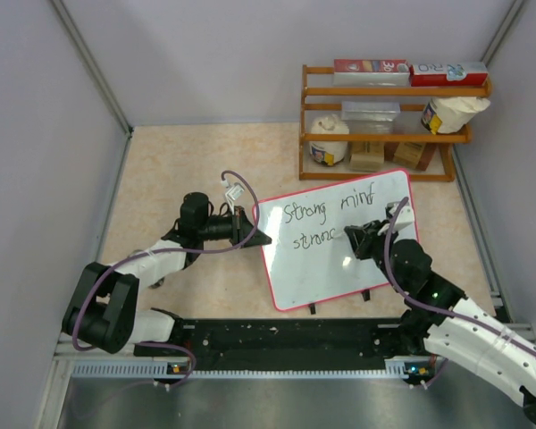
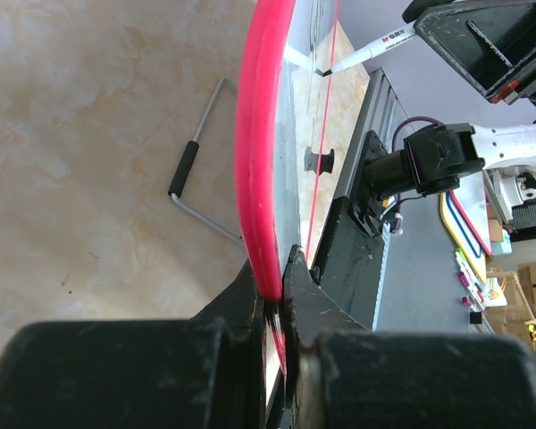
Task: Write a sentence on the whiteboard
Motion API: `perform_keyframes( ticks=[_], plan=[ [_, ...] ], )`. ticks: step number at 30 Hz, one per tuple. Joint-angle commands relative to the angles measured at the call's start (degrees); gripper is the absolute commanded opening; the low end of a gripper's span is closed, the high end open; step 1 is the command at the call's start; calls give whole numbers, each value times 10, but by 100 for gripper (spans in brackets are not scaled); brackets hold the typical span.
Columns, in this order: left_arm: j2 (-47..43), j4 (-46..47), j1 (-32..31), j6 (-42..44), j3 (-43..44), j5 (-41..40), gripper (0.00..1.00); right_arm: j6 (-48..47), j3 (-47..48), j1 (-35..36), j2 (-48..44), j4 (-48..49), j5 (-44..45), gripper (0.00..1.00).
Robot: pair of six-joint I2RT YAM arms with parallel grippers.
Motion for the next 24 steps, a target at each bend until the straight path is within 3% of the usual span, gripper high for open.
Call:
perform_keyframes(
  ticks=[1, 24],
  plan=[
    [3, -33, -7, 114, -18, -68, 0, -1, 0, -6, 1, -15, 39, 0],
    [0, -34, -7, 115, -21, -69, 0, -14, 36, -8, 41, 19, 47, 0]
  ],
)
